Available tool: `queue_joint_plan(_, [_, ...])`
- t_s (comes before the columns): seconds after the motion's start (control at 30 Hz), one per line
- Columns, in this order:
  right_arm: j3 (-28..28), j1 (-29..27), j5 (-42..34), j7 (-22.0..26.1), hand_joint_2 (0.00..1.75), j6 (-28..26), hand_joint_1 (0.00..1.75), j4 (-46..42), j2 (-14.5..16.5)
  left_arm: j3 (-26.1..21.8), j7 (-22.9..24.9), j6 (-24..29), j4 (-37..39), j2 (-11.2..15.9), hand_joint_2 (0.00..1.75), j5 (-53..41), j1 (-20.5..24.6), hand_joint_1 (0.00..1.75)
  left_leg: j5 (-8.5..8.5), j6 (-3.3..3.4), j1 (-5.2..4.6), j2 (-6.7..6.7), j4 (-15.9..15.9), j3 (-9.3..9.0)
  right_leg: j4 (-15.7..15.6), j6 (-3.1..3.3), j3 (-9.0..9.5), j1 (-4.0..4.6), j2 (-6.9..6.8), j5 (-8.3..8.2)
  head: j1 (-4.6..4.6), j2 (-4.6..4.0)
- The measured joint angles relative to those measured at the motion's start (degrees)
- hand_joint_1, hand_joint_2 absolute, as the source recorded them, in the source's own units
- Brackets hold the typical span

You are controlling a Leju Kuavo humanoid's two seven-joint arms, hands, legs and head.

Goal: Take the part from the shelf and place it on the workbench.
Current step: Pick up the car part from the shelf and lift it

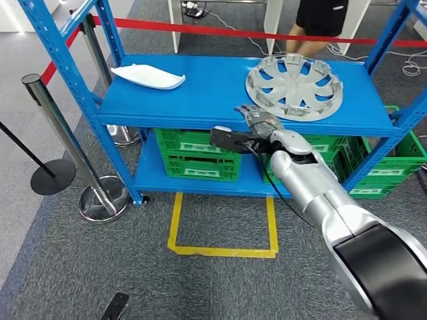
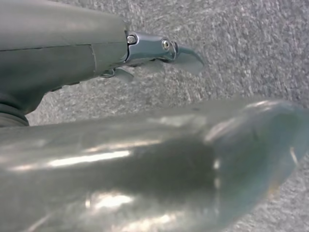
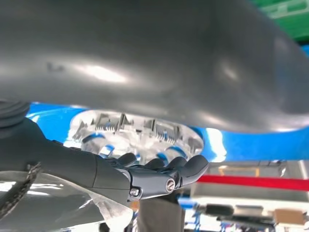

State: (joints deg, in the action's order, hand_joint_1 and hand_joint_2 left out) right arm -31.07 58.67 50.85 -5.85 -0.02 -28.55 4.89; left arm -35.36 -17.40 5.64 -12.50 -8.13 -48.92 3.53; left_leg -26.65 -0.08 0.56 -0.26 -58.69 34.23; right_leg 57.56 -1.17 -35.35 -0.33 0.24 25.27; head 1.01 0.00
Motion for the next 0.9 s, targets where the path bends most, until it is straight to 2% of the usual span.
queue_joint_plan(0.07, [-0.8,0.0,0.8,-1.4,0.0,-1.4,0.0,0.0,0.0,-0.1,0.0,0.0,0.0,-0.1,0.0,-0.2,-0.1,0.0,0.24,0.85,0.01,0.08,0.2,-0.02,0.3,-0.59,-0.4,-0.2,-0.04,0.3,-0.02,0.0])
queue_joint_plan(0.1, [-1.0,0.0,1.0,-1.9,0.0,-2.0,0.0,0.0,0.0,-0.1,0.0,0.0,0.0,-0.1,0.0,-0.2,-0.1,0.0,0.34,1.23,0.05,0.13,0.3,-0.08,1.4,-0.84,-1.04,-0.27,-0.07,1.06,-0.13,0.0])
queue_joint_plan(0.13, [-1.2,0.0,1.2,-2.5,0.0,-2.7,0.0,0.0,0.0,-0.1,0.0,0.0,0.0,-0.1,0.0,-0.3,-0.1,0.0,0.4,1.55,0.11,0.19,0.4,-0.13,3.7,-1.01,-2.28,-0.3,-0.1,2.35,-0.22,0.0])
queue_joint_plan(0.2, [-1.5,-0.2,1.7,-3.5,0.0,-4.2,0.0,0.0,0.0,-0.2,0.1,0.0,0.0,-0.2,0.0,-0.4,-0.1,0.0,0.31,1.87,0.02,0.31,0.4,-0.12,11.2,-1.15,-5.97,-0.29,-0.14,5.58,-0.37,0.0])
queue_joint_plan(0.23, [-1.6,-0.4,1.8,-4.0,0.0,-5.1,0.0,0.0,0.0,-0.3,0.1,0.0,0.0,-0.2,0.0,-0.5,-0.1,0.0,0.25,1.97,-0.06,0.36,0.3,-0.13,14.6,-1.13,-7.76,-0.28,-0.14,6.62,-0.37,0.0])
queue_joint_plan(0.27, [-1.7,-0.7,1.9,-4.3,0.0,-5.9,0.0,0.0,-0.1,-0.3,0.2,0.0,0.0,-0.3,0.0,-0.6,-0.1,0.0,0.18,2.05,-0.15,0.37,0.3,-0.18,16.4,-1.01,-8.8,-0.26,-0.14,6.73,-0.37,0.0])
queue_joint_plan(0.3, [-1.8,-1.0,1.9,-4.6,0.0,-6.8,0.0,0.0,-0.2,-0.3,0.2,0.0,0.0,-0.3,0.0,-0.7,-0.1,0.0,0.1,2.12,-0.25,0.34,0.3,-0.28,15.9,-0.79,-8.76,-0.22,-0.14,5.77,-0.38,0.0])
queue_joint_plan(0.33, [-1.8,-1.1,1.9,-4.9,0.0,-7.7,0.0,0.0,-0.3,-0.3,0.2,0.0,0.0,-0.3,0.0,-0.8,-0.1,0.0,-0.02,2.15,-0.37,0.3,0.3,-0.44,13.3,-0.43,-7.57,-0.14,-0.15,3.91,-0.39,0.0])
queue_joint_plan(0.37, [-1.8,-1.1,1.9,-5.1,0.0,-8.3,0.0,0.0,-0.4,-0.4,0.2,0.0,0.0,-0.4,0.0,-0.9,-0.1,0.0,-0.18,2.13,-0.47,0.25,0.3,-0.63,9.2,0.08,-5.68,0.02,-0.19,1.84,-0.39,0.0])
queue_joint_plan(0.4, [-1.8,-1.0,2.0,-5.2,0.0,-8.8,0.0,0.0,-0.5,-0.4,0.3,0.0,0.0,-0.4,0.0,-0.9,-0.1,0.0,-0.36,2.02,-0.66,0.24,0.3,-0.74,5.4,0.57,-3.58,0.21,-0.3,0.43,-0.33,0.0])
queue_joint_plan(0.43, [-1.8,-0.9,2.0,-5.2,0.0,-9.1,0.0,0.0,-0.5,-0.4,0.3,0.0,0.0,-0.5,0.0,-0.9,-0.1,0.0,-0.53,1.83,-0.75,0.27,0.3,-0.77,2.5,0.89,-1.98,0.41,-0.38,-0.3,-0.3,0.0])
queue_joint_plan(0.5, [-1.8,-0.8,2.0,-5.2,0.0,-9.3,0.0,0.0,-0.6,-0.5,0.4,0.0,0.0,-0.7,0.0,-0.9,0.0,0.0,-0.72,1.29,-0.79,0.42,0.3,-0.76,0.6,1.13,-0.67,0.68,-0.37,-0.01,-0.21,0.0])
queue_joint_plan(0.6, [-1.7,-1.0,2.5,-5.4,0.0,-10.8,0.0,-0.2,-0.9,-0.5,0.4,0.0,0.0,-0.7,0.0,-1.0,0.0,0.0,-1.58,0.4,-0.69,0.49,-0.4,-0.76,-0.2,1.41,-0.06,0.33,-0.15,0.1,-0.17,0.0])
queue_joint_plan(0.67, [-1.6,-1.1,3.1,-5.9,0.0,-12.9,0.0,-0.4,-1.0,-0.5,0.4,0.0,0.0,-0.7,0.0,-1.1,0.1,0.0,-4.02,-0.23,-0.46,0.4,-5.1,1.37,-0.6,1.75,0.6,0.01,-0.13,0.25,0.03,0.0])
queue_joint_plan(0.73, [-1.4,-1.4,3.8,-6.4,0.0,-13.8,0.0,-0.5,-1.1,-0.5,0.4,0.0,0.1,-0.7,0.0,-1.3,0.1,0.0,-6.68,-0.73,-0.19,0.39,-12.5,5.32,-0.6,1.98,1.02,-0.01,-0.08,0.63,0.12,0.0])
queue_joint_plan(0.77, [-1.4,-1.6,4.3,-6.9,0.0,-13.5,0.0,-0.5,-1.2,-0.5,0.4,0.0,0.1,-0.7,0.0,-1.4,0.1,0.0,-6.85,-0.91,-0.09,0.39,-14.9,6.83,-0.6,1.99,1.27,0.0,-0.02,0.86,0.11,0.0])
queue_joint_plan(0.8, [-1.3,-1.8,4.8,-7.4,0.0,-13.1,0.0,-0.5,-1.3,-0.5,0.5,0.0,0.1,-0.7,0.0,-1.5,0.1,0.0,-6.01,-1.02,-0.02,0.4,-15.4,7.51,-0.5,1.94,1.52,-0.01,0.06,1.1,0.11,0.0])
queue_joint_plan(0.83, [-1.1,-1.9,5.3,-8.0,0.0,-12.7,0.0,-0.5,-1.4,-0.5,0.5,0.0,0.1,-0.7,0.0,-1.6,0.1,0.0,-4.03,-1.05,0.04,0.4,-13.5,7.1,-0.4,1.87,1.83,-0.01,0.16,1.38,0.12,0.0])
queue_joint_plan(0.87, [-0.9,-2.0,5.8,-8.6,0.0,-12.2,0.0,-0.5,-1.5,-0.5,0.6,0.0,0.1,-0.7,0.0,-1.8,0.1,0.0,-1.38,-1.0,0.09,0.4,-10.1,5.91,-0.3,1.75,2.19,-0.02,0.26,1.71,0.12,0.0])
queue_joint_plan(0.9, [-0.7,-1.9,6.1,-9.1,0.0,-12.0,0.0,-0.4,-1.6,-0.5,0.7,0.0,0.1,-0.7,0.0,-1.9,0.1,0.0,0.57,-0.82,0.07,0.38,-6.5,4.46,-0.3,1.58,2.47,0.04,0.34,2.02,0.09,0.0])
